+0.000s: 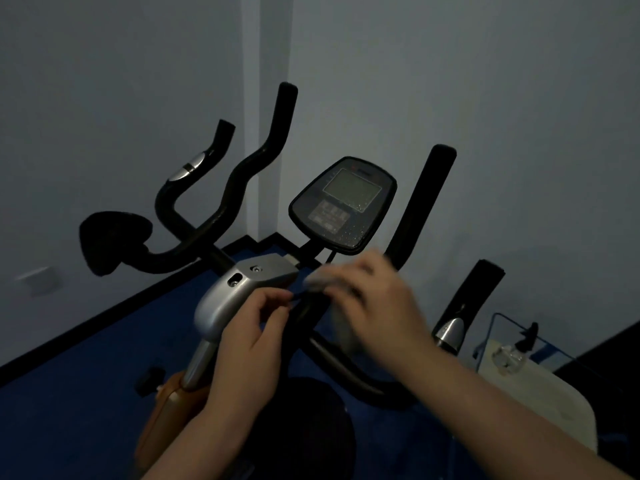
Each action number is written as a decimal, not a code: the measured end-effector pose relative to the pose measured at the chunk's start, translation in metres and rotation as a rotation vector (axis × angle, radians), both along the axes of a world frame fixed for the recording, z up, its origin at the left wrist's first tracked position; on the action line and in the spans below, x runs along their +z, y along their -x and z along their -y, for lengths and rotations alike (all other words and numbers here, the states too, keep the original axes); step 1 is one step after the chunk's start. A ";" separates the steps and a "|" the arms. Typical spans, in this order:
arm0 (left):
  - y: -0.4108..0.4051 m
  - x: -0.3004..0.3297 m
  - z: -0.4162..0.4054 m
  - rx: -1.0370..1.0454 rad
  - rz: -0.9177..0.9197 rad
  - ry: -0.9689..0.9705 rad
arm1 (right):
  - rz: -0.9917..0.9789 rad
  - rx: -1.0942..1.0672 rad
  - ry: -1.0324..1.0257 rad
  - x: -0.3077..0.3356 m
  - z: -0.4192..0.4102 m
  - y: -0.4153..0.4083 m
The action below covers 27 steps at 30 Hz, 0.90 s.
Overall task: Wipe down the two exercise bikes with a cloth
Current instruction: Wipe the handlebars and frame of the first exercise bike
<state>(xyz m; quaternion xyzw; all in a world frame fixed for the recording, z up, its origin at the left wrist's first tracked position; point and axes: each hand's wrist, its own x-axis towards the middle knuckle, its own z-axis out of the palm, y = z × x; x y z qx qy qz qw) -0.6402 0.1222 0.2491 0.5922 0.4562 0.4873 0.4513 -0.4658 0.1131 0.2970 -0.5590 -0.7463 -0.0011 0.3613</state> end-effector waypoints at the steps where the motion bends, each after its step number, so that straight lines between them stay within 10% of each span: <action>1: 0.000 0.001 -0.001 0.006 -0.040 -0.011 | -0.016 -0.125 -0.070 0.012 -0.009 -0.019; 5: -0.018 0.014 -0.018 -0.006 -0.185 -0.106 | -0.129 -0.464 -0.079 0.024 -0.027 -0.040; 10: -0.061 0.037 -0.061 -0.118 -0.116 -0.151 | -0.082 -0.159 0.006 0.010 -0.006 -0.029; 15: -0.088 0.037 -0.079 -0.228 -0.218 -0.103 | -0.063 -0.389 -0.358 0.089 -0.054 -0.075; 27: -0.078 0.033 -0.075 -0.264 -0.238 -0.044 | -0.246 -0.387 -0.099 0.020 -0.040 -0.053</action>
